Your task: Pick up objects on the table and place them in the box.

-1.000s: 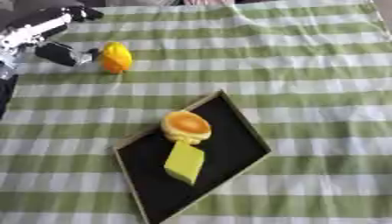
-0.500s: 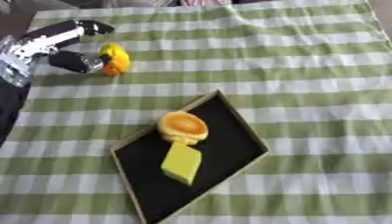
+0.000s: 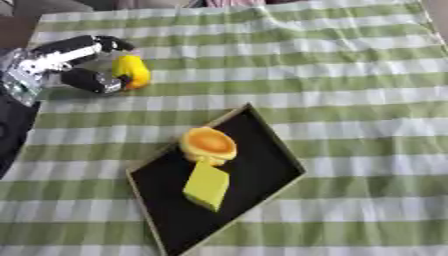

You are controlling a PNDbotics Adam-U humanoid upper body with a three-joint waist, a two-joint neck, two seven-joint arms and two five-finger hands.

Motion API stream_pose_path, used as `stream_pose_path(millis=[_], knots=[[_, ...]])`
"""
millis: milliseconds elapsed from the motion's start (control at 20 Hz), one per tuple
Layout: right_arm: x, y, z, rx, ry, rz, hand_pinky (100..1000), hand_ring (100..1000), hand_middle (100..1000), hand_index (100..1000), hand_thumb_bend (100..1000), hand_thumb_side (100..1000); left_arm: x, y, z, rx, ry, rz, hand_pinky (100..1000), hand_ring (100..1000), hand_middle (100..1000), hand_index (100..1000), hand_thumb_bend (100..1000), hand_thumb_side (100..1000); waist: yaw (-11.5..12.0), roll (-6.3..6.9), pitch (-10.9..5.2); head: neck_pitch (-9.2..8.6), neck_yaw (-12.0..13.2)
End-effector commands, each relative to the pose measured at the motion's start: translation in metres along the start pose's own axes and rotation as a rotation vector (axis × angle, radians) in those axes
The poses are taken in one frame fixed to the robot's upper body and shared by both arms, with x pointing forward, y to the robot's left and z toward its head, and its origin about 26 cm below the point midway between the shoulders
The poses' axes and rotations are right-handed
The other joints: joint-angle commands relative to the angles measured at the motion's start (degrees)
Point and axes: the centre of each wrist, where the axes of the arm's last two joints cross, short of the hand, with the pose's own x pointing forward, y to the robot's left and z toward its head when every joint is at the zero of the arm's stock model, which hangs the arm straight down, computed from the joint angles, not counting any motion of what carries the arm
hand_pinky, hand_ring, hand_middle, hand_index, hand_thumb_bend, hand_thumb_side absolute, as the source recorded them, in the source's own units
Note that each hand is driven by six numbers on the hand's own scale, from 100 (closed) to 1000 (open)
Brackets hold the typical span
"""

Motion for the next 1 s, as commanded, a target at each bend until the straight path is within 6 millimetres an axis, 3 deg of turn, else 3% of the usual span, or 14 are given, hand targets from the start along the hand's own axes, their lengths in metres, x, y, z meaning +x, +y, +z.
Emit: stream_pose_path(millis=[50,200,250,400,500,600,650,1000], knots=[[0.004,-0.002,-0.004,0.002,-0.017,-0.001,982,886,702,760,100,470,-0.003,0.014,0.007,-0.203,-0.131,-0.166,949,951,848,917,351,588,-0.13,-0.20,-1.08,-0.18,0.08],[0.004,-0.002,-0.004,-0.005,-0.019,-0.007,981,885,700,759,100,470,-0.002,0.013,0.006,-0.202,-0.106,-0.198,943,943,826,901,360,589,-0.14,-0.24,-1.11,-0.12,0.10],[0.004,-0.001,-0.004,-0.007,-0.019,-0.008,978,883,698,756,100,470,-0.002,0.014,0.006,-0.195,-0.095,-0.210,906,910,751,818,353,541,-0.16,-0.27,-1.12,-0.17,0.09],[0.004,-0.001,-0.002,-0.008,-0.016,-0.010,979,882,698,756,100,470,-0.001,0.013,0.004,-0.173,-0.083,-0.236,868,882,692,738,299,485,-0.19,-0.30,-1.18,-0.15,0.11],[0.004,-0.001,-0.002,-0.009,-0.013,-0.011,979,883,698,756,100,470,0.000,0.012,0.003,-0.159,-0.083,-0.248,838,858,647,657,223,314,-0.18,-0.31,-1.23,-0.14,0.14],[0.003,-0.001,0.000,-0.006,-0.007,-0.008,979,883,698,757,100,470,0.001,0.012,0.002,-0.135,-0.094,-0.253,813,836,619,621,187,217,-0.18,-0.34,-1.30,-0.09,0.11],[0.003,-0.001,0.001,-0.003,-0.002,-0.006,980,883,698,757,100,470,0.001,0.014,0.002,-0.120,-0.101,-0.254,789,804,584,588,101,218,-0.17,-0.35,-1.36,-0.01,0.09],[0.002,-0.001,0.007,0.001,0.030,0.012,980,883,696,756,100,470,0.009,0.035,0.006,-0.024,-0.172,-0.282,770,778,573,597,100,246,0.49,-0.37,-2.11,0.47,-0.31]])
